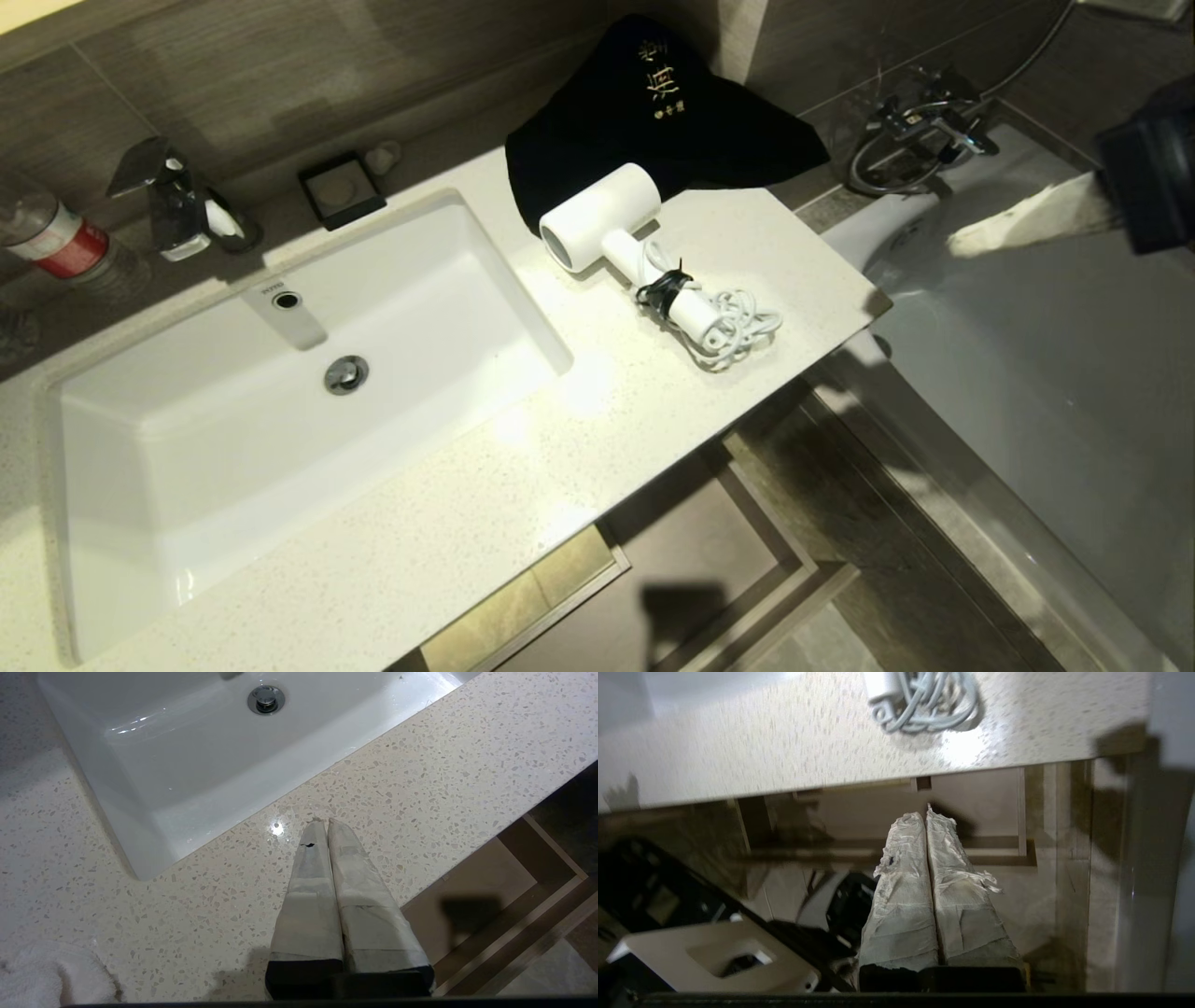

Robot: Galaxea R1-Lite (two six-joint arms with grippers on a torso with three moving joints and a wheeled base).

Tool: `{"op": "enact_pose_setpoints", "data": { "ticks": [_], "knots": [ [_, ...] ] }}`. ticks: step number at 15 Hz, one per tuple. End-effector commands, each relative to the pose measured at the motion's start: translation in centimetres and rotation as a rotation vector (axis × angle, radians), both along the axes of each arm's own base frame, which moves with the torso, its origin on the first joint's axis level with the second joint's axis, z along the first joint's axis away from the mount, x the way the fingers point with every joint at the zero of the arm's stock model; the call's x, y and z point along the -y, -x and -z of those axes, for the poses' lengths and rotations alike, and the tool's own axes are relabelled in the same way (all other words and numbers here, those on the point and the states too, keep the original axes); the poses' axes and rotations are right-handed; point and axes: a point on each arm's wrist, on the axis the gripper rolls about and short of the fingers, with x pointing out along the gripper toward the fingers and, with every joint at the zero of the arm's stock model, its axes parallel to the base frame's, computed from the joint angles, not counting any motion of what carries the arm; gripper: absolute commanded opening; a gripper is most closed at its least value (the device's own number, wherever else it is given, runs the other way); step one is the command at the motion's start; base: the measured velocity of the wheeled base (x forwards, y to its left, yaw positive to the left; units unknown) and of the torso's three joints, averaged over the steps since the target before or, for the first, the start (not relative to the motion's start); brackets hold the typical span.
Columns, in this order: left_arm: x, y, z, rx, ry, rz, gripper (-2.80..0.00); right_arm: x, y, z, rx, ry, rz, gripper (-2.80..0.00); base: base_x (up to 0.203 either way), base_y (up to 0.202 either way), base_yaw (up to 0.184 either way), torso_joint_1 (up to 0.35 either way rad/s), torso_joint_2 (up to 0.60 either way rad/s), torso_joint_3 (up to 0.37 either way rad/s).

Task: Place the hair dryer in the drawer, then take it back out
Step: Pick up the hairdryer

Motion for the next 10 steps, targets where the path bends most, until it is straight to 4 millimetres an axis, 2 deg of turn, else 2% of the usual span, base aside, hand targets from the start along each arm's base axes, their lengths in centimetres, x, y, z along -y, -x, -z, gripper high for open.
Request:
{"op": "enact_pose_setpoints", "data": {
  "ticks": [1,6,10],
  "knots": [
    [0.0,0.0,0.0,0.001,0.000,0.000,-2.80,-2.6,-3.5,2.8,-0.092,0.096,-0.080,-2.80,0.000,0.000,0.000,-0.026,0.03,0.023],
    [0.0,0.0,0.0,-0.001,0.000,0.000,-2.80,-5.6,-6.3,4.4,-0.051,0.090,-0.140,-2.80,0.000,0.000,0.000,-0.010,0.01,0.008],
    [0.0,0.0,0.0,0.002,0.000,0.000,-2.80,-6.7,-8.1,4.7,0.015,0.070,-0.148,-2.80,0.000,0.000,0.000,0.000,0.00,0.000]
  ]
}}
